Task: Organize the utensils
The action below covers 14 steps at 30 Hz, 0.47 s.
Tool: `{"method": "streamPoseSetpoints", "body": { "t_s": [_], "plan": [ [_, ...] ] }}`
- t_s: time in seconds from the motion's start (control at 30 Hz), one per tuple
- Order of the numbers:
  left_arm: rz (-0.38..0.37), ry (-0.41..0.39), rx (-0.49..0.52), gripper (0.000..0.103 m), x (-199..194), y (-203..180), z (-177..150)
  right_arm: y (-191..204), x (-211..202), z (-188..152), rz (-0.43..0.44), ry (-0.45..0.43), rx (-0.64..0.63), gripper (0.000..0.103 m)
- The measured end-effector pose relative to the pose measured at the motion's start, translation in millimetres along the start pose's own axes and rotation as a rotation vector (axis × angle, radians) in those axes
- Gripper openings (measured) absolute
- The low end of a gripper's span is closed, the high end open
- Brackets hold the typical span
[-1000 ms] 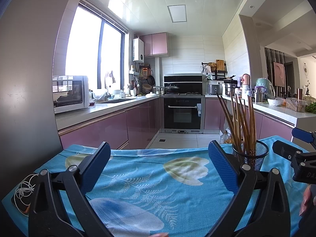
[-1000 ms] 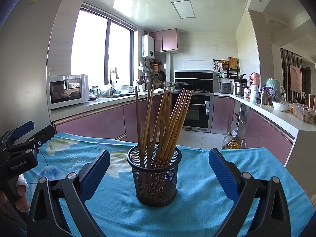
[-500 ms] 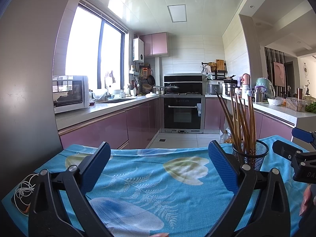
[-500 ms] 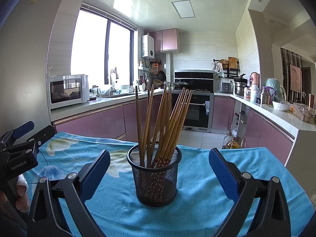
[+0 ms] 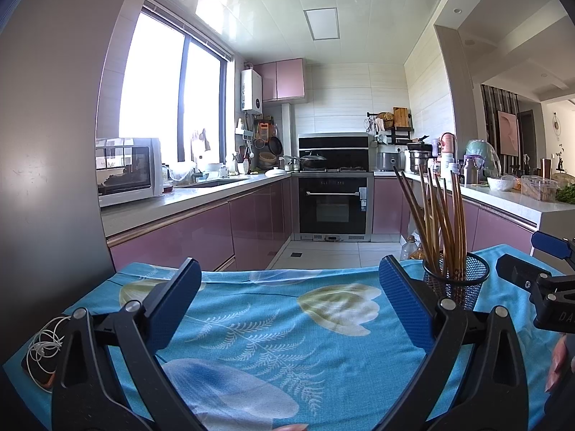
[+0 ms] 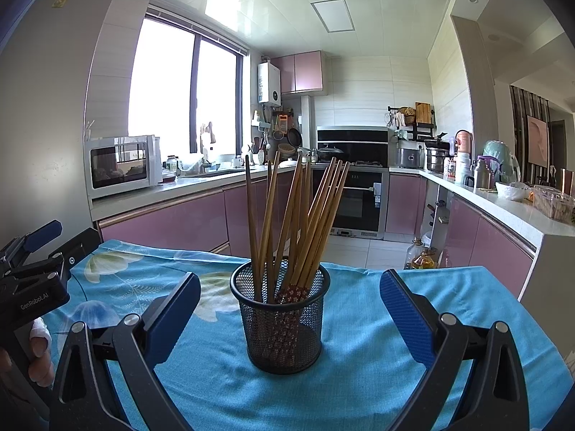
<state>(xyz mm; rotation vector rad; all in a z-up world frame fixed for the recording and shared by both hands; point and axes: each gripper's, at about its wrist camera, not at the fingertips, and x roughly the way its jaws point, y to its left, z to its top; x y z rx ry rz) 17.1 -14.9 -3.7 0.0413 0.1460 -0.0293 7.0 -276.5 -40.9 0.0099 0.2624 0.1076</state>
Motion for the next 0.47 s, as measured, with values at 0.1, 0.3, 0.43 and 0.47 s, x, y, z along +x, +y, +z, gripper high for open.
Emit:
{"method": "streamPoseSetpoints", "body": {
  "t_s": [0.1, 0.3, 0.43, 0.47],
  "plan": [
    [-0.002, 0.003, 0.0, 0.097, 1, 0, -1, 0, 0, 0, 0.004, 0.002, 0.002, 0.097],
    [0.004, 0.013, 0.013, 0.097, 0, -1, -4, -13, 7, -3, -0.002, 0.065, 0.013, 0.097],
    [0.006, 0.106, 0.019, 0.097, 13, 5, -7, -54, 36, -18, -0.124, 0.269, 0.013, 0.097],
    [0.003, 0.13, 0.015, 0.097, 18, 9, -9, -70, 47, -25, -0.152, 0.355, 0.026, 0.097]
  ]
}}
